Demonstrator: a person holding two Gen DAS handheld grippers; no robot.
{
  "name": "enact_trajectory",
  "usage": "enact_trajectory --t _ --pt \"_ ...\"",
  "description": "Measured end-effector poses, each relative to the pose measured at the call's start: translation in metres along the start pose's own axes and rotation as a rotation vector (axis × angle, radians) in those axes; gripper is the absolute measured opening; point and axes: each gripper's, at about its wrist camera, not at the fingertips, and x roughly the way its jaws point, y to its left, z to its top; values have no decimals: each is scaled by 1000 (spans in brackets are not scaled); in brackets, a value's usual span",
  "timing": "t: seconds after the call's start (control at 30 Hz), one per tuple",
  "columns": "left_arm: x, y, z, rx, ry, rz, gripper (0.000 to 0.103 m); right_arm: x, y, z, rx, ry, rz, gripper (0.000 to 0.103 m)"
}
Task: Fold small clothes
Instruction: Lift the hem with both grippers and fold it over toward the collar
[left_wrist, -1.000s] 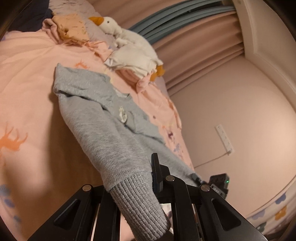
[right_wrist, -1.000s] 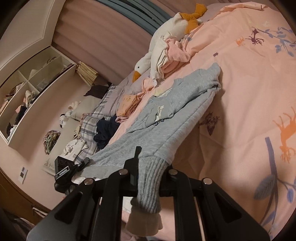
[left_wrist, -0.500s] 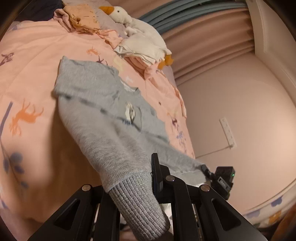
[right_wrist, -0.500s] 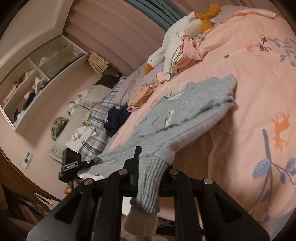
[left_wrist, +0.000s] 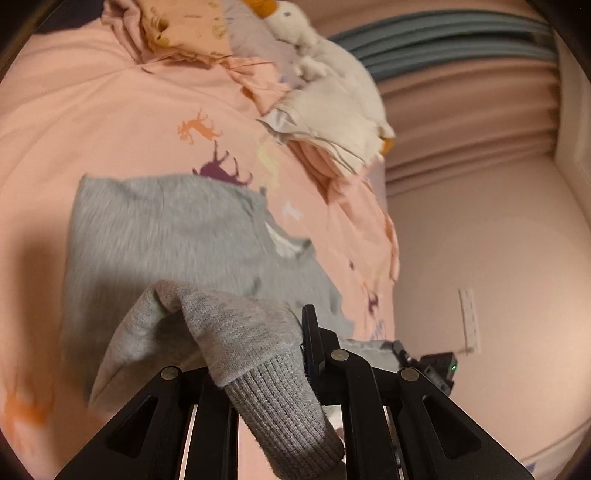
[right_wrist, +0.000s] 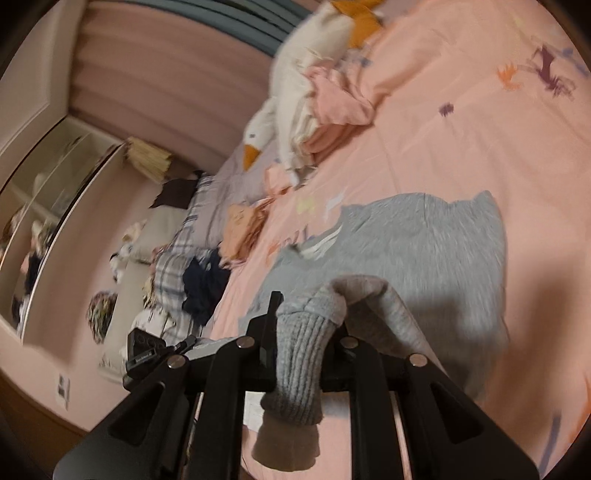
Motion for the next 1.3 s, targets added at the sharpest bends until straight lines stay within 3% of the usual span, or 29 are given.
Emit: enact_trajectory --t 0.2,0.33,0.4,0.43,0.5,0.53,0.6,0.63,0.87,0.93,1.07,1.23,1.3 --pt "52 26 54 -113 49 50 8 56 -36 46 103 17 -70 16" --pt "77 40 79 -154 50 100 8 83 -57 66 162 27 -117 16" --pt "88 53 83 -223 87 119 9 95 -64 72 171 49 -144 18" --pt "93 57 85 -257 111 129 13 100 -69 73 187 73 -165 21" --pt "94 67 87 -322 144 116 36 106 -79 74 240 126 -193 39" --pt "93 70 89 -349 154 78 42 106 -83 75 262 131 -182 48" --pt "87 73 94 -409 149 -5 67 101 -91 78 344 125 -114 57" --pt "84 74 97 -427 133 -24 70 98 -96 81 392 111 -73 63" --pt "75 81 118 -513 54 -84 72 87 -123 95 639 31 106 71" --pt "72 82 121 -501 12 -19 72 85 -127 97 673 -9 124 72" --pt "57 81 118 -454 -35 39 72 75 -119 99 587 -47 4 71" --pt "34 44 94 -143 -56 221 72 69 -70 90 249 -49 -98 71" --pt "31 26 72 10 -49 268 72 68 -46 76 67 -24 -184 65"
